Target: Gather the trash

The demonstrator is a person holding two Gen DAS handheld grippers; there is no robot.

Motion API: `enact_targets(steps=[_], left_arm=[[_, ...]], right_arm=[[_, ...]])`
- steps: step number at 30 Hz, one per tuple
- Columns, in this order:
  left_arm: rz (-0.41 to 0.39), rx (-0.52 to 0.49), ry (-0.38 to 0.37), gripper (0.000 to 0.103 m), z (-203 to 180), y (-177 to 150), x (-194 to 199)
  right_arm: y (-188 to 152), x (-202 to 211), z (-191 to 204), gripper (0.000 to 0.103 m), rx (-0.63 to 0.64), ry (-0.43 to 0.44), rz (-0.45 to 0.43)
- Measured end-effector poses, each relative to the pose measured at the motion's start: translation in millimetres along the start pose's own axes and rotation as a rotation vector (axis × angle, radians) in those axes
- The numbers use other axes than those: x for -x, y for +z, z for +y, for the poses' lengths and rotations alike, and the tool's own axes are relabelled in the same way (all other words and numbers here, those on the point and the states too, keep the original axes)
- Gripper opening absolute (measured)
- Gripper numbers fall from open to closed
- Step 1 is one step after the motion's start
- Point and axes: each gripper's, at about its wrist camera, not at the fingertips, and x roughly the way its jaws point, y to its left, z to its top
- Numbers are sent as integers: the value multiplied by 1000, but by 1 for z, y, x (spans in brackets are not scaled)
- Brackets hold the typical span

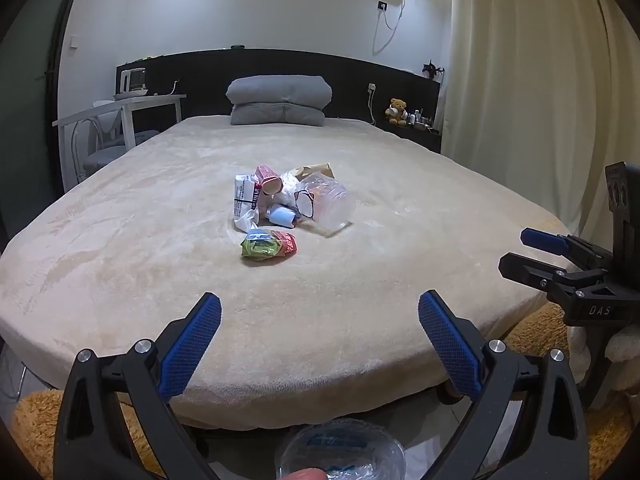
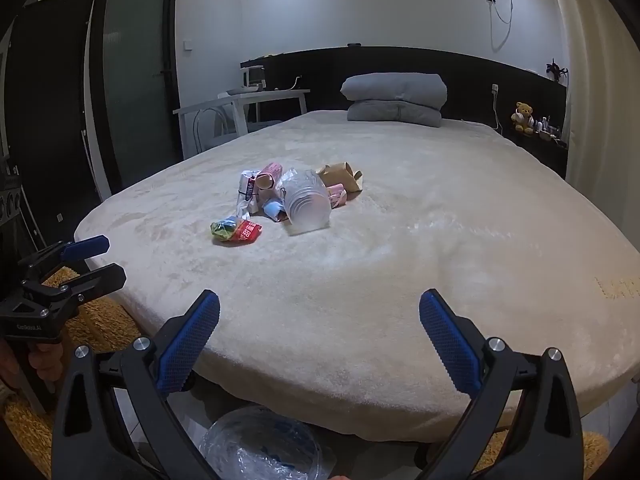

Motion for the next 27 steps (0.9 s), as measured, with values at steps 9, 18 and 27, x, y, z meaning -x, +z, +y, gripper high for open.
enact_targets(steps=[9, 18, 27], left_arm=[[4, 1, 6, 97, 3, -1, -1], [10, -10, 11, 97, 1, -2, -1], [15, -8, 14, 97, 0, -2, -2]], right_arm=[[2, 0, -4, 99, -25, 12, -2], [3, 1, -5, 99, -29, 17, -13], [4, 1, -6, 99, -43, 17, -16]])
